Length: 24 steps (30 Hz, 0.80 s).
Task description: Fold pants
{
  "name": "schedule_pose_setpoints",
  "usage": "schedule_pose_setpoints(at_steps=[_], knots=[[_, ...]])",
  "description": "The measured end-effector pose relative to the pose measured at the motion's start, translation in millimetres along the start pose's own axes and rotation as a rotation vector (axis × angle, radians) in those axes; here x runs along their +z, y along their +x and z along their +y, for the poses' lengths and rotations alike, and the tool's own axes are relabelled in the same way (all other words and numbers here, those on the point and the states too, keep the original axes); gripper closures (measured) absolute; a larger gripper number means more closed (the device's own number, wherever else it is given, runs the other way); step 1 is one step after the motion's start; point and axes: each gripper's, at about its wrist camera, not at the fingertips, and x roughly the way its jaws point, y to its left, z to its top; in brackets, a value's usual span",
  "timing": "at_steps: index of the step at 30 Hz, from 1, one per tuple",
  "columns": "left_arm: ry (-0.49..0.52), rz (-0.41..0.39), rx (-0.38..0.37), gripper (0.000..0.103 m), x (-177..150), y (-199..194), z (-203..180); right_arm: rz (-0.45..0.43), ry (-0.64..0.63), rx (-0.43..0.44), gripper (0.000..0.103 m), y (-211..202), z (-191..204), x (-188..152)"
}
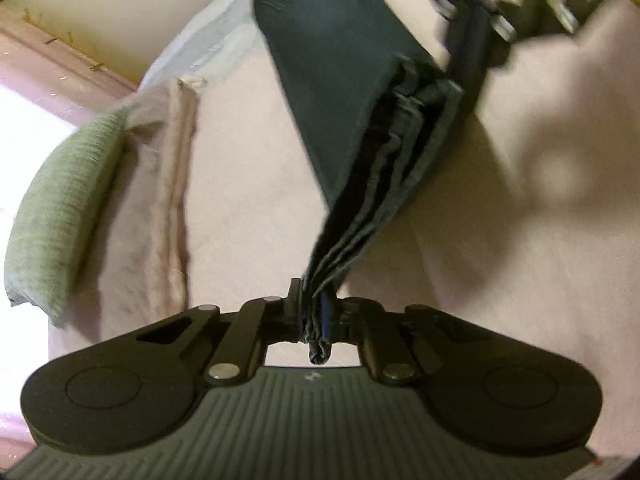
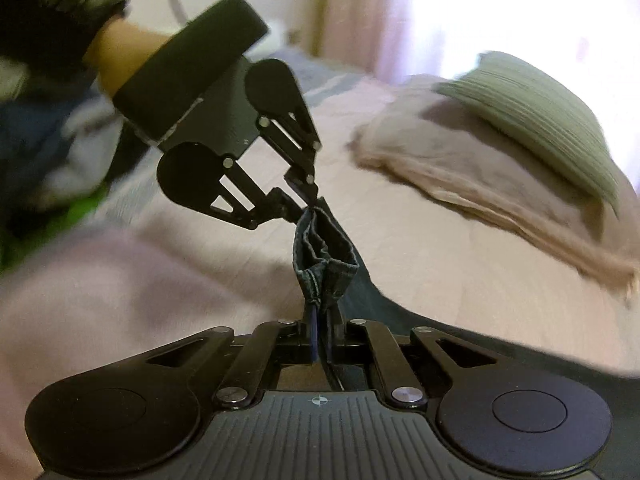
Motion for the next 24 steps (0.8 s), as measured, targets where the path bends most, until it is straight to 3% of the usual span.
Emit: schedule_pose_setpoints(at_steps=[7,16,20,22,24], knots=[[0.054,-0.02,0.012,0.097,145,43,71,-0.14,0.373,-0.057,0.103,-55,-100,-14],[0.162,-0.055,-0.103,0.097,341,195,107,-0.188,0.811,-0.173,0.103,-101,-285,-105],[0.152,-0.028,-0.155,0.097,392,267,98,-0.17,0.931,-0.228,0.103,-97,-350,-156],[0.133,-0.004,-0.175,0.095,400,296,85,-0.152,0.983,-0.235,0.103,-87,-371,-179],[0.109,0.015,-0.177,0.088,401,321,76,-0.125,1.027,-0.232,0.103,-75,-384,-203]])
